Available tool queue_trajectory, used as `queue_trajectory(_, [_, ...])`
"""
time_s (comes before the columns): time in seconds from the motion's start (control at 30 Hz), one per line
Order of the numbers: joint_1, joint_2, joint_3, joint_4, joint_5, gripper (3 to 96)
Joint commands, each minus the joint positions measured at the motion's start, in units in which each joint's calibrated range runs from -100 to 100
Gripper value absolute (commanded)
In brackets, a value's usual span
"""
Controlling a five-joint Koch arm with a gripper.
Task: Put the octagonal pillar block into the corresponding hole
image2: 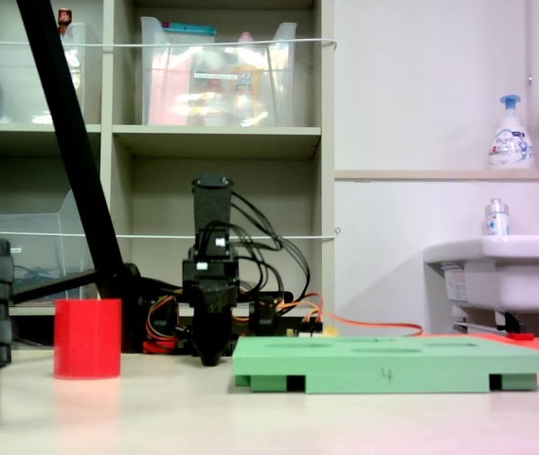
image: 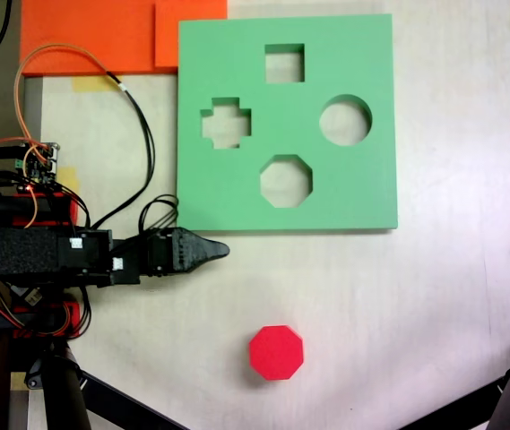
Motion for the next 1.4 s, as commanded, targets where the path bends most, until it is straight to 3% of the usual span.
queue_trajectory(0.03, [-0.2, -0.55, -0.98, -5.98, -0.15, 49.4])
queue_trajectory(0.13, [-0.59, -0.55, -0.98, -5.88, 2.1, 50.1])
queue_trajectory(0.33, [-5.42, -0.55, -0.98, 8.66, 23.44, 49.4])
queue_trajectory(0.5, [-6.11, -0.55, 6.1, 2.49, 31.21, 49.0])
queue_trajectory(0.83, [-5.42, 7.69, 59.24, -51.91, 40.15, 48.3])
queue_trajectory(1.07, [-6.06, 53.36, 112.08, -102.27, 40.93, 48.1])
queue_trajectory(1.2, [-7.96, 69.84, 128.33, -106.51, 40.78, 48.2])
queue_trajectory(1.3, [-8.69, 74.31, 131.52, -106.51, 40.73, 57.0])
queue_trajectory(1.4, [-9.72, 77.53, 131.82, -106.51, 40.88, 73.9])
